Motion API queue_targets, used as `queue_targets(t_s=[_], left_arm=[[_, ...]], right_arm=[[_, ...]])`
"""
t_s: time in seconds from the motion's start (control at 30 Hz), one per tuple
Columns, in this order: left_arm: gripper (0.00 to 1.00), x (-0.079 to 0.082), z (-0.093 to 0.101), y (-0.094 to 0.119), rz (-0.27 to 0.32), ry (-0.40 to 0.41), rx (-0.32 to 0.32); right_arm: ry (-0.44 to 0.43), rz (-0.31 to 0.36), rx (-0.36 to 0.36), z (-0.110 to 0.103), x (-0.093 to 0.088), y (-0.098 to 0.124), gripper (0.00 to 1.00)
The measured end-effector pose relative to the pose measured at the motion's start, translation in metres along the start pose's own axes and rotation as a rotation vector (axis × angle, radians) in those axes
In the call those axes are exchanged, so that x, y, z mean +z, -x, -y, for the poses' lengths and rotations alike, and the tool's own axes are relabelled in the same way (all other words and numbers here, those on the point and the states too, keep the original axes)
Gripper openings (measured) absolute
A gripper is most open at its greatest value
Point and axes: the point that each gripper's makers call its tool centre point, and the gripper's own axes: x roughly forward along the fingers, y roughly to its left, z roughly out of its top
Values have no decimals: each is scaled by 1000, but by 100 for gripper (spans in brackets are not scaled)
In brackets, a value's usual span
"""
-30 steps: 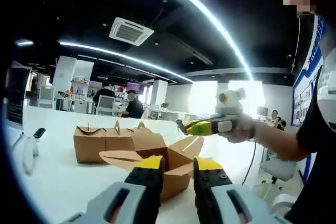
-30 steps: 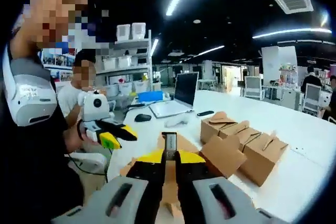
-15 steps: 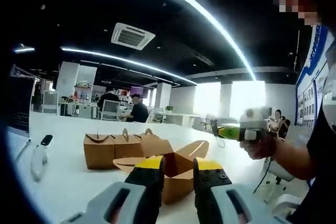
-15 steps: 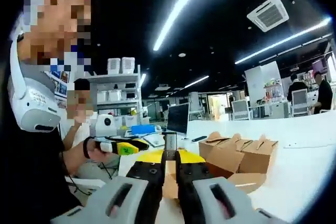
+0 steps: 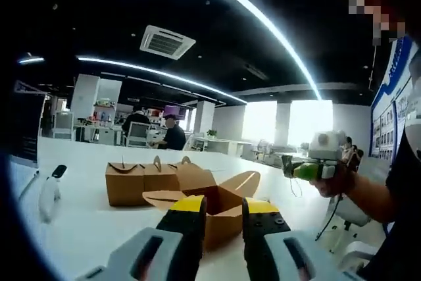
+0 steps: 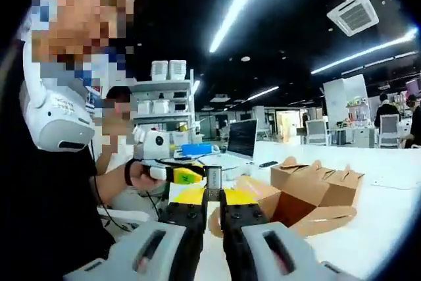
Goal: Pick up one paper box from the group, open the paper box, and remove the item inside
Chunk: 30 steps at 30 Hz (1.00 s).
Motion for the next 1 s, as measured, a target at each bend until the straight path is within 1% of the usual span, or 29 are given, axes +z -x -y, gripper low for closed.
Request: queue_targets(t_s=[0.1, 0.2, 0.33, 0.37, 0.4, 0.43, 0.5, 0.57, 0.6, 0.7, 0.87, 1.0], left_arm=[[24, -1, -2, 2, 4, 4, 9], [24, -4, -1, 1, -2, 18, 9], [24, -6, 1, -1, -12, 18, 2], [24, -6, 1, -1, -12, 16, 2], [24, -6, 1, -1, -11, 15, 2], [24, -6, 2, -1, -9, 16, 0], [24, -7, 3, -2, -7, 20, -4], [24, -10, 3, -3, -17, 20, -6], [24, -10, 3, -3, -18, 20, -6], [24, -12, 4, -3, -25, 20, -12], [24, -15, 2, -3, -33, 20, -8], [24, -17, 1, -3, -41, 26, -4]], right_arm=[[11, -26, 20, -6, -7, -3, 9], [34, -69, 46, -14, -16, -5, 9], [77, -164, 85, -24, -38, -9, 9], [78, -205, 101, -27, -47, -9, 9], [92, -227, 101, -27, -53, -9, 9], [111, -263, 100, -27, -62, -10, 9], [116, -330, 99, -26, -80, -10, 9], [125, -387, 85, -22, -96, -10, 9], [126, -394, 83, -21, -98, -10, 9], [130, -437, 57, -11, -114, -10, 9], [122, -452, 25, 2, -122, -14, 9], [130, -476, 26, 4, -129, -18, 9]])
